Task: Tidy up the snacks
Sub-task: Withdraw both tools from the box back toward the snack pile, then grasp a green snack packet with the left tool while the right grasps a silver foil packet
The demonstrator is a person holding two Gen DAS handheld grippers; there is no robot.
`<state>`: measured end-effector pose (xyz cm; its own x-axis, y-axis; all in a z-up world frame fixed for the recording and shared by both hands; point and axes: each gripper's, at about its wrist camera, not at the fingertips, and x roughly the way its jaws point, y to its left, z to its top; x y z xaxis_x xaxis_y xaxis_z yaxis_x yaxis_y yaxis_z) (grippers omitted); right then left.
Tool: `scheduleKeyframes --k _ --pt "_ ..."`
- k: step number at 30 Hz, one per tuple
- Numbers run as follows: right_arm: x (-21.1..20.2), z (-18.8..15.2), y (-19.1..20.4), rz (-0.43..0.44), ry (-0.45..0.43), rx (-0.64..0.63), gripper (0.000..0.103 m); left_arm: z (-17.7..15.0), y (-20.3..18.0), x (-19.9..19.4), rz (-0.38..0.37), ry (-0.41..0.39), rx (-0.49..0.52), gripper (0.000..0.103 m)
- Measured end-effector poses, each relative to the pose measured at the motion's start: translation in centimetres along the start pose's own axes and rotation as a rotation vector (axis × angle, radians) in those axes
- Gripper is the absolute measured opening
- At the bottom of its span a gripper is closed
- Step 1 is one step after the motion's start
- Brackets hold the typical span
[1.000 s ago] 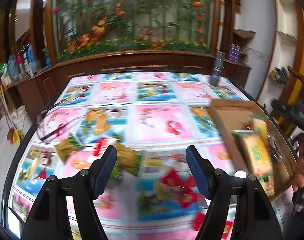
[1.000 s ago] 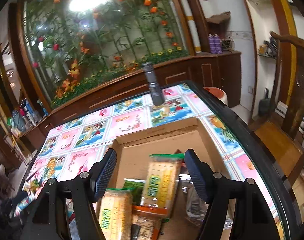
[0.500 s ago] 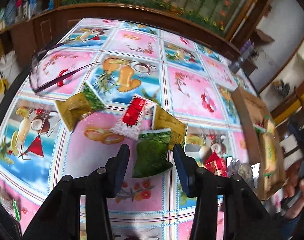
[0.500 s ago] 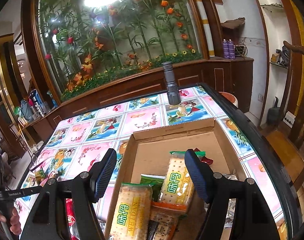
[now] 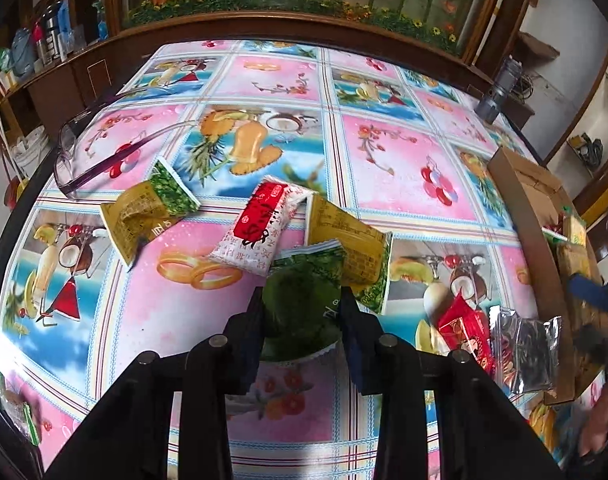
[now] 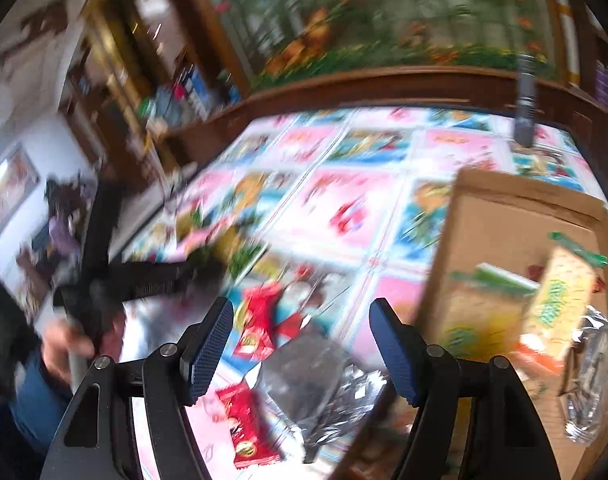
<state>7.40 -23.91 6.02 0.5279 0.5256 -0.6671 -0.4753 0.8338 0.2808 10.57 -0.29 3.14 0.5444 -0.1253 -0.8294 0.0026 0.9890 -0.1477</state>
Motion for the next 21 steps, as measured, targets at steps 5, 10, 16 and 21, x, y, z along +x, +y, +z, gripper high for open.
scheduleKeyframes --k 5,10,16,21 --pt "3.0 -1.4 2.6 -0.185 0.078 -0.124 0.078 0.2 -0.3 -0.8 -0.005 -0.035 0.007 0.033" --pt "4.9 -2.7 4.0 -0.132 0.199 -0.187 0.082 0.3 -0.5 -1.0 -0.003 -0.046 0.013 0.033" --pt "2.5 -2.4 4.4 0.117 0.135 -0.143 0.082 0.4 -0.5 -1.7 -0.027 -0.071 0.008 0.033" --pt "3.0 -3.2 5.1 0.119 0.155 -0.221 0.083 0.4 -0.6 -2.1 -0.042 -0.085 0.011 0.033"
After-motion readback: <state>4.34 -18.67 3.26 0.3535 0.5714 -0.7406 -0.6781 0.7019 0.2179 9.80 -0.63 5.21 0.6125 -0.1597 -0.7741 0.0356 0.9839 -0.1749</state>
